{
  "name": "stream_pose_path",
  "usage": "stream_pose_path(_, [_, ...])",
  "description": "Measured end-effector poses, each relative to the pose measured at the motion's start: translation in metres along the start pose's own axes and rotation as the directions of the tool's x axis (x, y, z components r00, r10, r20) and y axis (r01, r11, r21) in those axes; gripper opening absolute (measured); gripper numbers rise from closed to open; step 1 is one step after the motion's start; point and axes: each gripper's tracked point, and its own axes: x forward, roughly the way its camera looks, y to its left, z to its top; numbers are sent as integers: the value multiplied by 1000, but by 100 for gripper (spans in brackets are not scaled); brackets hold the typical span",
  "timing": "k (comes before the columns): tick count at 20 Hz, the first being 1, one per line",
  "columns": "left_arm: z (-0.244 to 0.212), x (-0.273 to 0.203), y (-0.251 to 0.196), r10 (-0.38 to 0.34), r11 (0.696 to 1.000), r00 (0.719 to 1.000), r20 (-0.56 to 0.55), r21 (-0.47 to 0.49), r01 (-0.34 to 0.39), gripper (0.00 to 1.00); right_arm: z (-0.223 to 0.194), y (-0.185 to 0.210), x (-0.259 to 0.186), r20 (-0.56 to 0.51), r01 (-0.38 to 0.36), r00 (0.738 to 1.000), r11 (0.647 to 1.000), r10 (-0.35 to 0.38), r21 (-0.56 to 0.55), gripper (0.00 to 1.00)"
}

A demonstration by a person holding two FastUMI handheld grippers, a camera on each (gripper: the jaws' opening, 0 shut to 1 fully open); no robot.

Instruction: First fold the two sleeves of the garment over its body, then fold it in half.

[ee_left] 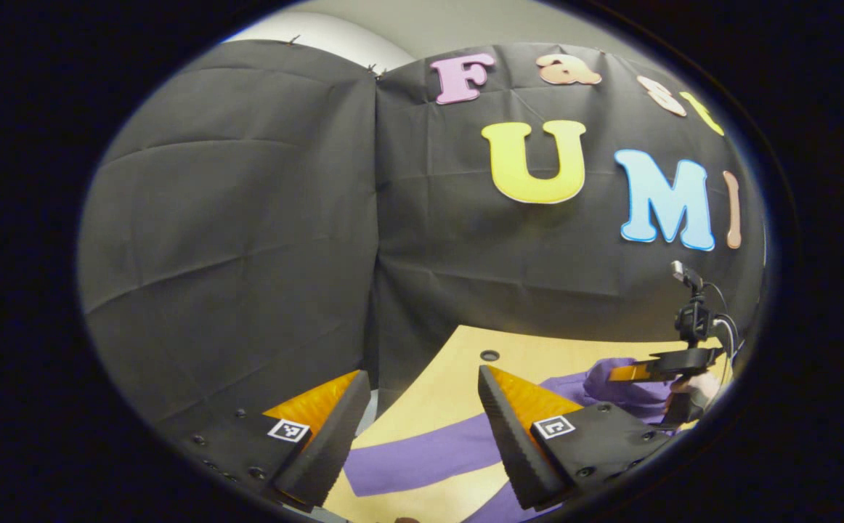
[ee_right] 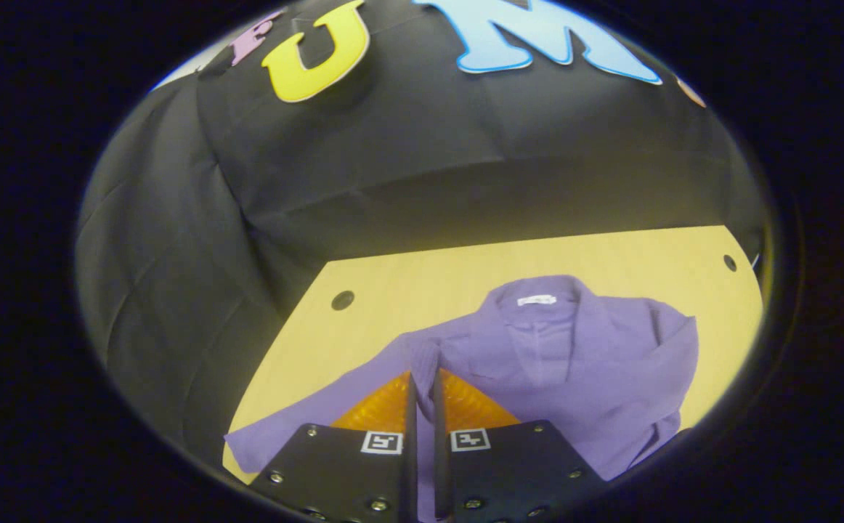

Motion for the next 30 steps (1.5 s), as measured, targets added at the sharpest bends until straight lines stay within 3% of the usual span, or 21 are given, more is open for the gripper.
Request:
stream_pose_path(3, [-13,3,12,6,1000,1000,-20,-11,-6,95,-16,17,12,-42,-2,999,999,1,-39,10])
stream_pose_path(4, [-20,4,13,5,1000,999,-32,-11,-6,95,-23,18,18,-57,12,998,999,-15,-53,5])
stream_pose_path(7, [-39,8,19,10,1000,998,-67,-19,-11,96,-42,26,24,-114,6,993,997,-14,-71,10])
stream_pose_path(10, [-60,11,24,16,999,995,-102,-36,-20,96,-47,24,23,-127,14,992,994,-28,-106,51])
stream_pose_path(11, [-66,12,25,19,999,994,-112,-37,-23,96,-47,25,21,-127,9,992,994,-23,-108,48])
stream_pose_path(12, [-73,12,27,20,999,992,-124,-34,-25,96,-46,26,18,-121,8,992,994,-21,-108,57])
stream_pose_path(17, [-111,22,27,33,998,984,-177,-41,-41,96,-32,26,-5,-91,-5,996,994,-5,-113,64])
stream_pose_path(21, [-151,34,34,61,995,971,-231,-64,-77,96,-27,14,-33,-73,-2,997,989,-9,-149,63])
stream_pose_path(22, [-163,38,37,69,994,966,-247,-66,-88,96,-27,8,-40,-70,4,997,988,-15,-153,58])
stream_pose_path(23, [-176,42,40,80,993,961,-264,-65,-100,96,-25,1,-49,-66,14,998,988,-24,-154,63])
stream_pose_path(24, [-190,46,44,93,991,955,-281,-62,-115,96,-26,-7,-56,-61,27,997,988,-37,-150,58])
stream_pose_path(25, [-204,52,48,101,990,947,-304,-62,-125,96,-26,-16,-63,-57,45,997,988,-54,-145,63])
stream_pose_path(28, [-247,59,61,111,987,911,-397,-67,-149,96,-29,-47,-83,-49,99,993,988,-105,-119,58])
stream_pose_path(30, [-268,60,69,121,984,895,-430,-64,-164,98,-33,-66,-96,-43,134,989,986,-139,-102,63])
